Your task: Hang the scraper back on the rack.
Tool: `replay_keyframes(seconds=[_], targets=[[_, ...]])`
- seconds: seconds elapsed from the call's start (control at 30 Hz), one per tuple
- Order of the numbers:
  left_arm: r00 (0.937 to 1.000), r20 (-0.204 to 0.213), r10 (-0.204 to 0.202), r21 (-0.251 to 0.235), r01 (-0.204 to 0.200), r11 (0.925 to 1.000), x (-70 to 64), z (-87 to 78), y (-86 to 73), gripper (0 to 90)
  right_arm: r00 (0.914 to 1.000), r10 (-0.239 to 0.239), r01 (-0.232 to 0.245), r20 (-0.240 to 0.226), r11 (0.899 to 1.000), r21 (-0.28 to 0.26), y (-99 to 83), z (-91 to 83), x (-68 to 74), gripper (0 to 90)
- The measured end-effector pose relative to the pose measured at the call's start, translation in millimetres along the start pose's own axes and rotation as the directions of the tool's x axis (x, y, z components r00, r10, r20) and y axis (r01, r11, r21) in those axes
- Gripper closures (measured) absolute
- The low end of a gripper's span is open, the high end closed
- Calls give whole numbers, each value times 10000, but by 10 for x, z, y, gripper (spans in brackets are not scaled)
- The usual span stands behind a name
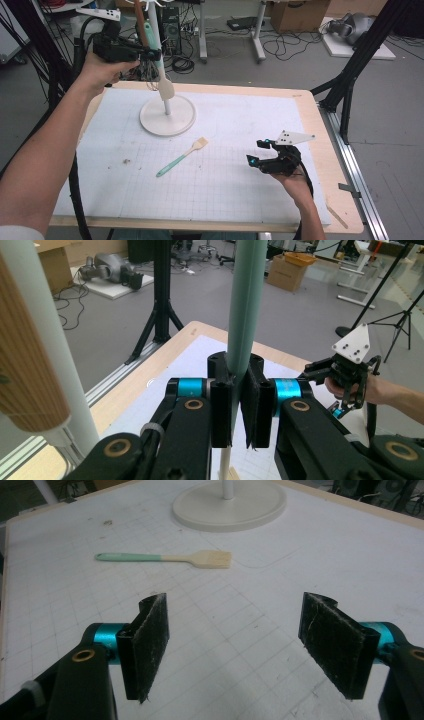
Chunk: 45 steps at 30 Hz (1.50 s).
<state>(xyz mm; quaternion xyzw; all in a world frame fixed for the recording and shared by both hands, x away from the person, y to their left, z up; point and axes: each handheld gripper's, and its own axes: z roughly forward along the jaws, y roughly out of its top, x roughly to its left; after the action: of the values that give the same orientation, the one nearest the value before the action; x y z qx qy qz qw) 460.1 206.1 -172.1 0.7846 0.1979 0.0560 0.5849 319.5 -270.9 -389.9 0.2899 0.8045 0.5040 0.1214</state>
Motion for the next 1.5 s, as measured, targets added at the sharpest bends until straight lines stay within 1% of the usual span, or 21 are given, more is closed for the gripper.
replay_keyframes(seconds=[0.07,0.17,0.2,0.3,0.4,0.53,0.6,0.83,0.97,1.03,1.1,1.2,1.27,1.37,1.47,1.5], targets=[[10000,23,-36,-34,36,10000,9,-2,30,832,10000,8,-8,-26,10000,30,1,6,4,276],[10000,-19,43,-15,-43,10000,28,-10,77,832,10000,-40,41,-52,10000,89,2,19,8,275],[10000,-58,6,-127,-7,9999,36,-12,87,831,10000,-54,55,-38,9999,93,1,21,8,275],[9999,-91,-97,-153,95,9998,78,-23,109,832,10000,-60,60,-5,10000,65,3,20,11,275],[9999,-32,-149,-275,148,9995,111,-29,139,832,10000,-62,62,-8,9999,104,2,23,14,275],[9999,-21,-147,-237,147,9996,134,-15,166,832,10000,-38,38,-31,9999,127,-1,29,11,276],[9997,20,-248,-398,248,9989,150,-20,171,832,10000,-42,43,-59,9999,139,-7,35,13,275],[9994,-53,-355,-313,353,9989,212,-5,160,831,9999,-27,29,-119,9999,151,-19,57,10,276],[9991,-31,-413,-376,412,9984,240,20,157,831,9998,-37,41,-194,9998,193,-18,65,19,275],[9986,-18,-522,-445,520,9977,256,26,159,831,9997,-98,102,-231,9998,158,-16,69,25,275],[9986,-115,-508,-353,504,9981,270,32,162,831,9997,-94,98,-224,9998,183,-15,71,29,276],[9980,-192,-605,-382,597,9975,300,25,152,830,9996,-147,151,-230,9997,172,-15,74,29,275],[9981,-221,-567,-374,558,9977,297,25,150,829,9996,-149,153,-230,9997,167,-15,77,30,275],[9978,-382,-543,-358,529,9980,283,20,152,821,9996,-112,117,-265,9997,191,-16,88,28,275],[9971,-524,-543,-498,517,9974,272,-6,156,786,9994,-144,149,-310,9997,179,-15,95,28,275],[9971,-582,-493,-437,468,9979,263,-12,161,764,9994,-136,142,-325,9997,179,-14,95,30,275]])
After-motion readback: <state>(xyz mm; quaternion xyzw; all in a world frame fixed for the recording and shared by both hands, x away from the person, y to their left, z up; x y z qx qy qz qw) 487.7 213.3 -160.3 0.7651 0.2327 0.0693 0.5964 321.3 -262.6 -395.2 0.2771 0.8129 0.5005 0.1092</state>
